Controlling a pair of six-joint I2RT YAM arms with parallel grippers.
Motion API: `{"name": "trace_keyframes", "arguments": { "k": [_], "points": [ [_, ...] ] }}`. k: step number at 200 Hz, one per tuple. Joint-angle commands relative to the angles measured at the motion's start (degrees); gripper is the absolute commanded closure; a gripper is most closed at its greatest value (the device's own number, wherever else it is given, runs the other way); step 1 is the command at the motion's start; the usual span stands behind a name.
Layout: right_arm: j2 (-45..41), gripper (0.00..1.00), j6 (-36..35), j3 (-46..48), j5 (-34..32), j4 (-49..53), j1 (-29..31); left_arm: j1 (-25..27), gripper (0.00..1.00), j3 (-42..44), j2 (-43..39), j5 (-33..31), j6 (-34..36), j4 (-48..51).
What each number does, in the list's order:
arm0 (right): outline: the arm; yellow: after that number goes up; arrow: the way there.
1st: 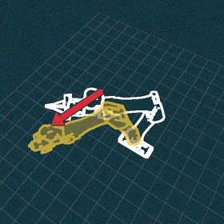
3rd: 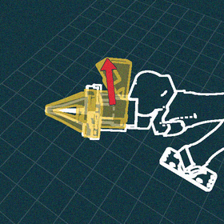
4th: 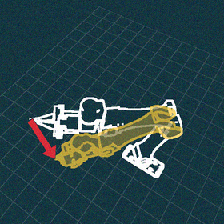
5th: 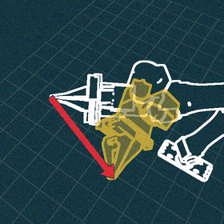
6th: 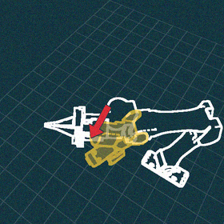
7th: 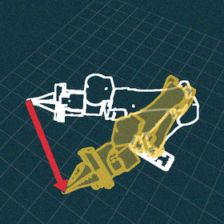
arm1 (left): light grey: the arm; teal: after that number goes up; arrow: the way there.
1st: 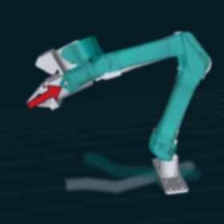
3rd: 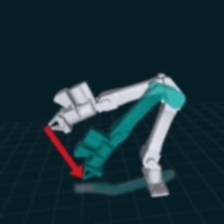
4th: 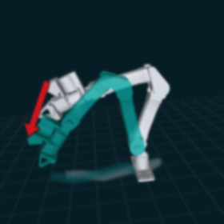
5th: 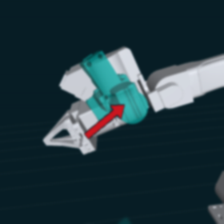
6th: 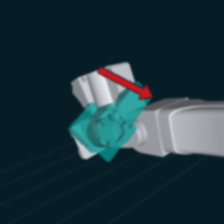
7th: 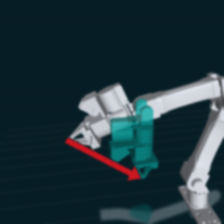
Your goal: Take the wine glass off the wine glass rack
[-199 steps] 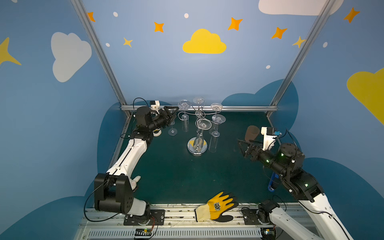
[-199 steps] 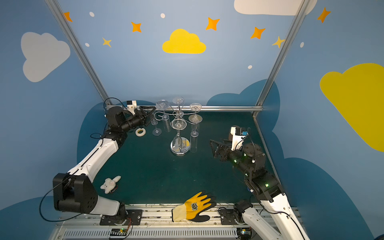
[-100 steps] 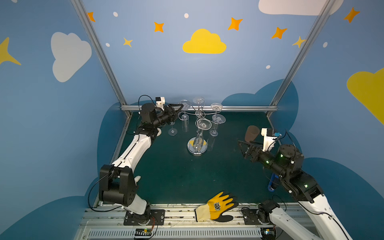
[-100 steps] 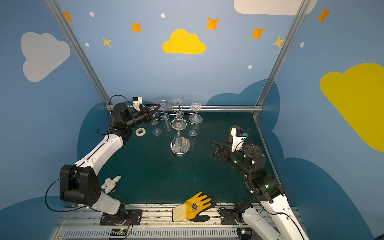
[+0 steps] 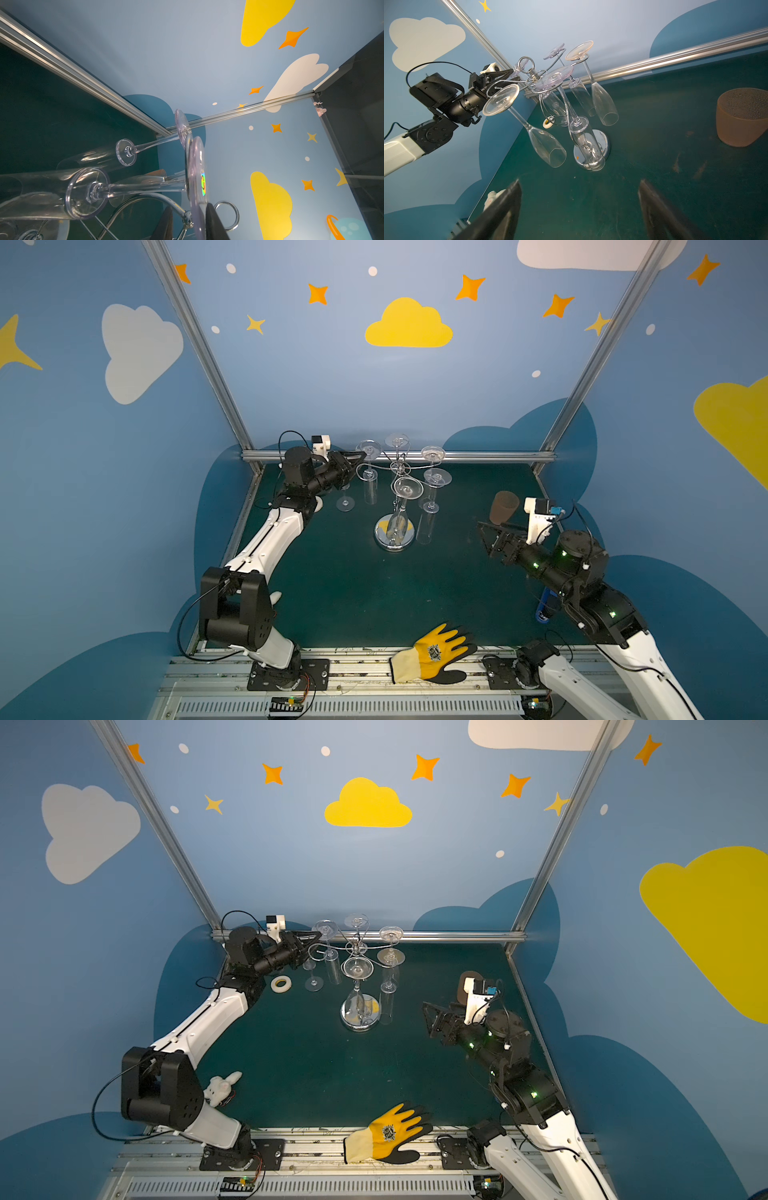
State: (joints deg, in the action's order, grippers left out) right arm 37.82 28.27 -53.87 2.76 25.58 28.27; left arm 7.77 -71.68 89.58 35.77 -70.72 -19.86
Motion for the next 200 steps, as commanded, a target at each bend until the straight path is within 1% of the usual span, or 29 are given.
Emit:
{"name": "trace_keyframes", "arguments": {
  "k": [1,87,110,145,200],
  "points": [
    [-0.4,0.13,0.3,0.7,-0.6,-0.4,0.1,0.1,0.77,-0.3,-0.4,-0.5,0.7,-0.7],
    [-1.8,0.13,0.6,1.6,-2.1,-0.6,0.0,0.4,0.87,1.5,-1.4,-1.6,-0.9,-2.0],
    [-2.1,0.12,0.6,1.7,-2.2,-0.6,0.1,0.5,0.92,1.6,-2.0,-1.8,-0.7,-1.9],
    [-2.4,0.12,0.8,1.7,-2.5,-0.7,0.1,0.6,0.97,1.7,-3.0,-2.2,-0.9,-1.5],
    [-2.8,0.12,1.2,1.8,-2.6,-0.5,0.1,0.6,0.97,2.2,-5.1,-1.9,-3.9,-2.9]
  ]
}}
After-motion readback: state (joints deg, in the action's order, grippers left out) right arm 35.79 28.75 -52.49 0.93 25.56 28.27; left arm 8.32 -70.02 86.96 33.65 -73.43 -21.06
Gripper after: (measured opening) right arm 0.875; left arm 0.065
